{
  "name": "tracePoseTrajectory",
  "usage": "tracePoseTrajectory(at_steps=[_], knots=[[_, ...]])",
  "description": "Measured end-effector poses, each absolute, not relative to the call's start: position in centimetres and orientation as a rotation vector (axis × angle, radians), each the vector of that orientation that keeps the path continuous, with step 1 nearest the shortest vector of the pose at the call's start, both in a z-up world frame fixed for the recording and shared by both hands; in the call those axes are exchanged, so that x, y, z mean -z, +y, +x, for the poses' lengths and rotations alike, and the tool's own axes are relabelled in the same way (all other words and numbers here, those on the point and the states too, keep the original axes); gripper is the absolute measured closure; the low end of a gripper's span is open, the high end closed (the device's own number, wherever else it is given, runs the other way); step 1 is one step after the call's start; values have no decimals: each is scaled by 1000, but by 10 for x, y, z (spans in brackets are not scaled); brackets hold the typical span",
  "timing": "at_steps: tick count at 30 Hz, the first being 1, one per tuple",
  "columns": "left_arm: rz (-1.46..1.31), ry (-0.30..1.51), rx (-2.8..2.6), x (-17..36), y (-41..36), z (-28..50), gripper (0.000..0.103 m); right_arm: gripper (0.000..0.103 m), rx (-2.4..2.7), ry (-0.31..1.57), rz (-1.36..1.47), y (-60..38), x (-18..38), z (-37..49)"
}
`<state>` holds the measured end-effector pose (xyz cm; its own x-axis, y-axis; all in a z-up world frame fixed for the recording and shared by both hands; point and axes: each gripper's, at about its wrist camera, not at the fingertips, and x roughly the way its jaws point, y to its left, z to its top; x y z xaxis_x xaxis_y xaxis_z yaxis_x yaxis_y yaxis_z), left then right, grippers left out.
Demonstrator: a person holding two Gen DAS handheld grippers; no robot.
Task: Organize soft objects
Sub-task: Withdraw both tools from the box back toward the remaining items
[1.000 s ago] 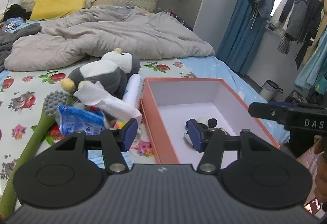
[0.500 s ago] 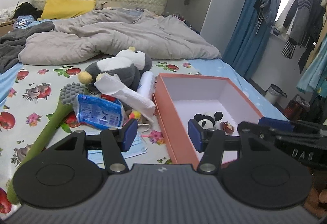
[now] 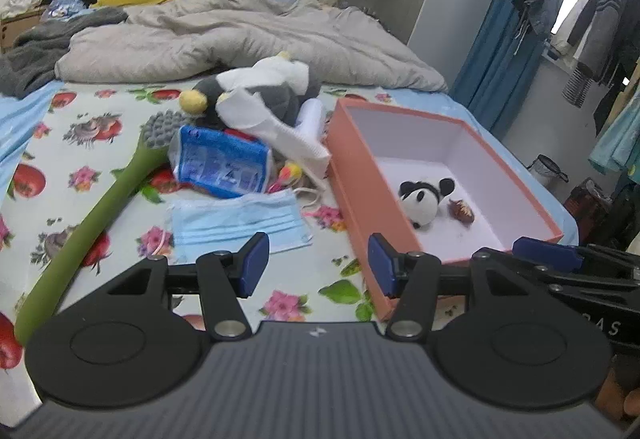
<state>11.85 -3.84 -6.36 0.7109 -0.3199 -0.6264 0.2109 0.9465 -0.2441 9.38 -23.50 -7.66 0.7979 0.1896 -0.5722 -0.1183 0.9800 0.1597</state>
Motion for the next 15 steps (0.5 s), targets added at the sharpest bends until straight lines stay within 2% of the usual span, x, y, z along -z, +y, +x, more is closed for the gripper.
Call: tracePoseTrajectory(at_steps=[12,15], knots=[[-198,791,241,101,1,139,42,42,-194,673,103,-197,99,114],[-202,807,230,111,12,151,34,42,-201,682,105,-185,104,127]])
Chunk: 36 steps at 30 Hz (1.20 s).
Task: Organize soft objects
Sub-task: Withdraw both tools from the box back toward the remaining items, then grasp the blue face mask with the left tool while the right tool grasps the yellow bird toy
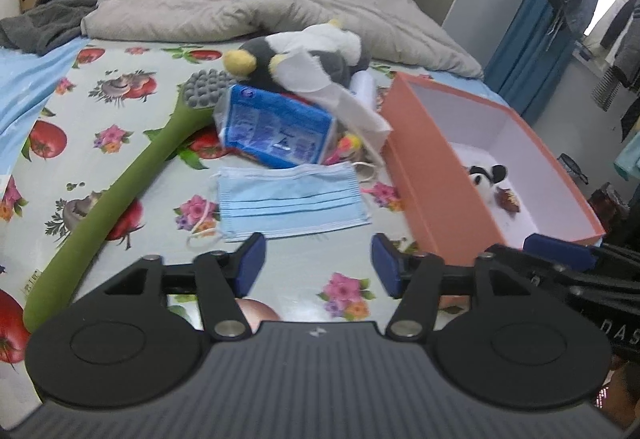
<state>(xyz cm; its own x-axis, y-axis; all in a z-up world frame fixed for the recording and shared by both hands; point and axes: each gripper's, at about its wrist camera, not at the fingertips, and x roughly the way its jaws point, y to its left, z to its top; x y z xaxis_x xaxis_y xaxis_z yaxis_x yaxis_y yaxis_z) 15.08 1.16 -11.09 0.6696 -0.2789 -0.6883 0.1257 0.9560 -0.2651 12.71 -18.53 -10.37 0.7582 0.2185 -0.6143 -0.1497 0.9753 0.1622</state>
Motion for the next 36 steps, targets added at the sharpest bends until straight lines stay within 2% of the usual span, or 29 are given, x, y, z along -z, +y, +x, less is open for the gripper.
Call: tracePoseTrajectory(at_steps=[2,5,6,11,20,25,29,36], knots=[[-201,812,224,118,19,158,34,42,-201,684,105,-178,107,137],[-176,836,211,133,25,172,34,58,-206,687,112,-170,111,152],[-167,847,202,139,27,177,34,59,-207,693,113,-167,113,158],[-124,896,196,171,34,205,22,59,-200,718,122,-156,126,188],[-14,940,296,207,27,262,19,59,-125,743,144,-149,150,255],[66,917,381,212,17,293,11,59,-66,767,182,-152,166,293],[172,901,501,216,6,314,10,66,-23,797,231,-156,179,320],[293,930,623,231,-9,340,9,66,40,827,302,-161,196,353]])
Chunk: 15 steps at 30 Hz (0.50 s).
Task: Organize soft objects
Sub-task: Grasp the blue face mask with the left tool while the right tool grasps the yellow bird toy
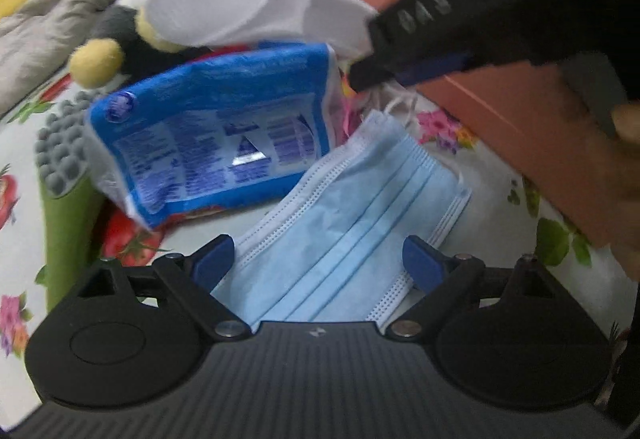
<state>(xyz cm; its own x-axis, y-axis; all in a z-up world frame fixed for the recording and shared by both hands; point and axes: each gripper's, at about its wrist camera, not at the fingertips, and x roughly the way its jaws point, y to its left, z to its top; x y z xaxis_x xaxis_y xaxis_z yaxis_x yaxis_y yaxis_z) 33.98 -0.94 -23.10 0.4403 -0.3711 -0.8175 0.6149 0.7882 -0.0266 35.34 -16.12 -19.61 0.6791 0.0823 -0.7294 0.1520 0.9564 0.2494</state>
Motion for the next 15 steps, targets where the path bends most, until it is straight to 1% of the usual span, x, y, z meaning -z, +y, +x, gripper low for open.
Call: tracePoseTrajectory(at_steps=[6,7,8,10,13,15], knots=[[329,947,654,241,-11,343,10,66,43,873,355,-164,209,366],[325,951,656,242,-10,343,10,67,39,878,362,-164,211,367],[322,954,655,242,-9,343,11,71,35,883,370,-164,212,368],[329,955,659,241,-8,341,13,71,35,885,372,-165,212,368],[329,958,656,239,-7,337,21,71,32,883,371,-165,211,367],[328,962,646,237,-7,334,30,72,28,879,366,-164,209,365]])
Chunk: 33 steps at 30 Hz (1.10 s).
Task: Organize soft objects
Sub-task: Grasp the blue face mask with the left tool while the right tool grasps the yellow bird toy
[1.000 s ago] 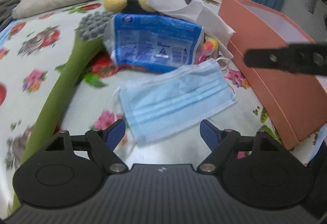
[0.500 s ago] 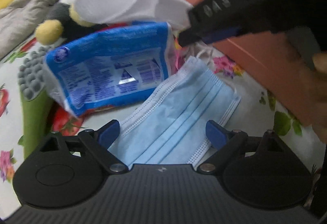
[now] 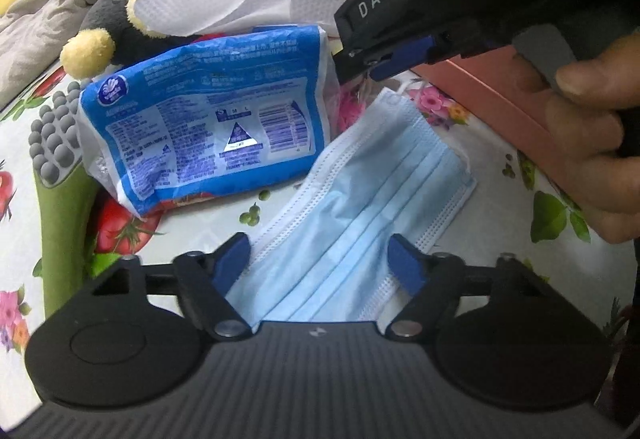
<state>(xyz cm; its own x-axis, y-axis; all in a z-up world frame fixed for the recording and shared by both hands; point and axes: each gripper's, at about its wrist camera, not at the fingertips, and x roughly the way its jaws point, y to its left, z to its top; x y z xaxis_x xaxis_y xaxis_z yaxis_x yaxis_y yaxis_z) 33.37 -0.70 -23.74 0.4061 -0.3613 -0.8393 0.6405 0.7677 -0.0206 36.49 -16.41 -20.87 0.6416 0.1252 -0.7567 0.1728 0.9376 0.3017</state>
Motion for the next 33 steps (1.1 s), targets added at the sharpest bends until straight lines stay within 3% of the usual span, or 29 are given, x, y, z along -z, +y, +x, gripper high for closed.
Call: tracePoseTrajectory(at_steps=[15,18,33], knots=[[283,1004,591,228,-10,296,78,72,-22,915,369,-169,195,342],[240,1022,560,227,-7,289,83,72,-39,924,366,-168,193,334],[-4,1066,310,214,14,239,88,72,-170,906,265,-154,165,283]])
